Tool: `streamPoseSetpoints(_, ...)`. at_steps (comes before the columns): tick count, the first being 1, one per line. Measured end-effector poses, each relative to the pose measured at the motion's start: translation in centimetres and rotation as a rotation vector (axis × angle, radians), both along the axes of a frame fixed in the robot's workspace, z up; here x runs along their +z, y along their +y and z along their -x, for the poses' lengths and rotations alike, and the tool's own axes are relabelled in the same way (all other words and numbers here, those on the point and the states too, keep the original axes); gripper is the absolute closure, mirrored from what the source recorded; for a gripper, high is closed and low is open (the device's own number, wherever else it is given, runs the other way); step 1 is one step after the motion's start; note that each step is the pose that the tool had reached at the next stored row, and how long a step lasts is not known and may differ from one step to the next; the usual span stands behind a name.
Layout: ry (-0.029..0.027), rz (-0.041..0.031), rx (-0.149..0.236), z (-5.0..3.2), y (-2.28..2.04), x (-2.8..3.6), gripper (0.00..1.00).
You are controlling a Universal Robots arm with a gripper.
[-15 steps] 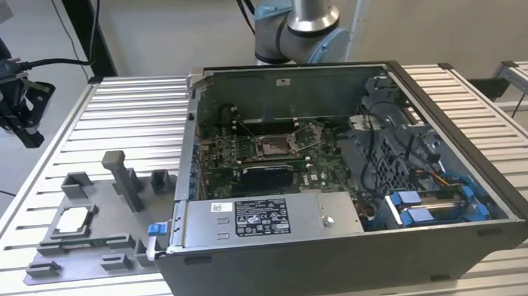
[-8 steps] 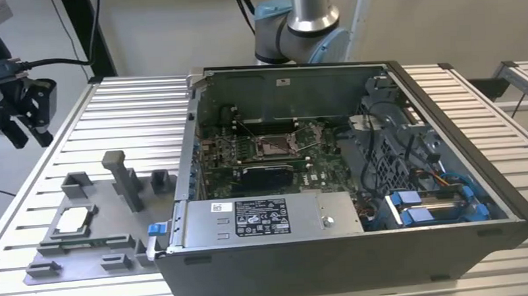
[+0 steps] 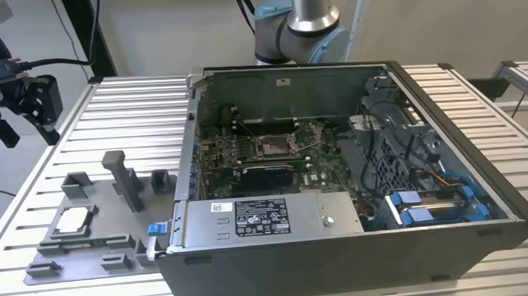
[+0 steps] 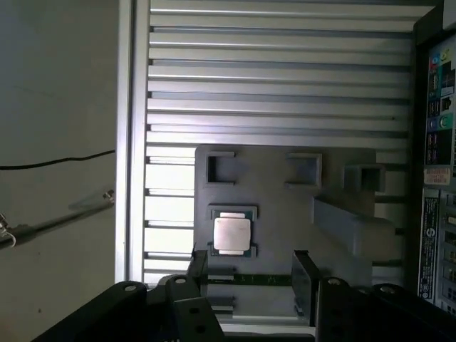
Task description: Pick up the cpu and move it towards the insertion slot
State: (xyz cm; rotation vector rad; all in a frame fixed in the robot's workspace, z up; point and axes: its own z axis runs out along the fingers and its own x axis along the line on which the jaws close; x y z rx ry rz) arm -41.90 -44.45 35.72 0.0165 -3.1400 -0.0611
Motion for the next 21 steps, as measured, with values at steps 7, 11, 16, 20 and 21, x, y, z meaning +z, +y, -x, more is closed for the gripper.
streamPoseSetpoints(7, 0.0000, 0.0000, 0.000, 0.00, 0.00, -0.32, 0.00)
streamPoseSetpoints(11, 0.0001, 0.0000, 0.000, 0.00, 0.00, -0.74, 0.00)
streamPoseSetpoints(16, 0.0001, 0.0001, 0.000, 0.00, 0.00, -1.24, 0.00)
streamPoseSetpoints(20, 0.0000, 0.0001, 0.000, 0.00, 0.00, -1.61, 0.00)
streamPoseSetpoints(21, 0.0000, 0.0002, 0.000, 0.00, 0.00, -1.69, 0.00)
